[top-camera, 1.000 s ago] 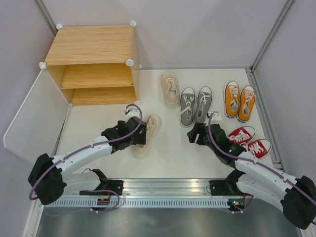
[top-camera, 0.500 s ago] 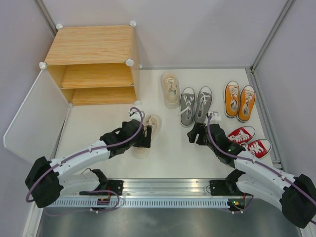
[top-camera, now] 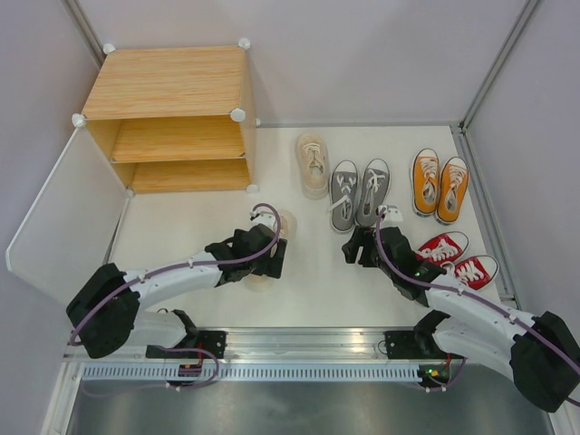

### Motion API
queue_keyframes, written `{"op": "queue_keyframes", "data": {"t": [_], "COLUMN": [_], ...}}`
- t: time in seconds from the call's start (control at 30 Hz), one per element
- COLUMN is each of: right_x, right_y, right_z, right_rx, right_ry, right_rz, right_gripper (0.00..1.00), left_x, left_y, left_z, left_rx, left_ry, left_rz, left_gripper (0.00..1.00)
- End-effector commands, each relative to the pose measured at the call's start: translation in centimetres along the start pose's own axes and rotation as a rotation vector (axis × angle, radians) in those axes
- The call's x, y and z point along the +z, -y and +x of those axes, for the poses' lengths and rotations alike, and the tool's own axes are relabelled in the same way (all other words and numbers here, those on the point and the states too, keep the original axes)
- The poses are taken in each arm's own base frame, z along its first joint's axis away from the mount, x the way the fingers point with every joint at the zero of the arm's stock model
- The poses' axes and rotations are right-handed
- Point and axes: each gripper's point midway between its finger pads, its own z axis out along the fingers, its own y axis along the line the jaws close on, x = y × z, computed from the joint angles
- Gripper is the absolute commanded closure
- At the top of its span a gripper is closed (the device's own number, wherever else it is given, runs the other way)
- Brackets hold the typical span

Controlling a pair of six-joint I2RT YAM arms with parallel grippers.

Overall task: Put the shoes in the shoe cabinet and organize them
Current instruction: Adjust the shoe at the center of the board, then pick up the shoe from the center of the board.

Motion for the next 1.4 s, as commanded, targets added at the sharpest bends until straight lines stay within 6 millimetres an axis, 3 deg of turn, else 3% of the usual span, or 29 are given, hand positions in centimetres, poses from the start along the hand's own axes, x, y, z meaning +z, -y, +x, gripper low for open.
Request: {"op": "queue_keyframes", "data": {"t": [0.0, 0.57, 0.8, 0.87, 0.9, 0.97, 1.13, 1.37], "right_x": [0.4, 0.7, 0.7, 0.7, 0.7, 0.7, 0.7, 0.7], "right_y": [-0.4, 0.1, 0.2, 0.3, 0.3, 0.2, 0.2, 0.1], "right_z": [-0.4, 0.0, 0.1, 0.2, 0.1, 0.1, 0.1, 0.2], "right_rx": [-0.003, -0.014, -0.014, -0.014, -0.013, -0.015, -0.015, -0.013], "right_ry": [0.022, 0.019, 0.020, 0.018, 0.020, 0.019, 0.020, 0.016], "right_rz": [-0.025, -0.013, -0.009, -0.009, -0.008, -0.011, -0.009, -0.015], "right_gripper": [0.22, 0.21, 0.21, 0.22, 0.21, 0.21, 0.22, 0.22], "left_x": [0.8, 2.8, 2.8, 2.5, 2.1, 1.6, -0.7, -4.7], "left_y": [0.6, 1.0, 1.3, 1.0, 1.1, 0.8, 0.4, -1.7], "left_z": [-0.8, 1.7, 1.7, 1.5, 1.2, 0.9, -1.3, -4.3], "left_rx": [0.025, 0.036, 0.039, 0.037, 0.035, 0.035, 0.009, -0.008], "left_ry": [0.047, -0.015, -0.010, -0.008, 0.002, 0.009, 0.057, 0.148], "left_rz": [0.014, -0.024, -0.040, -0.062, -0.062, -0.077, -0.089, -0.152], "left_gripper": [0.02, 0.22, 0.54, 0.69, 0.82, 0.96, 0.98, 0.98]}}
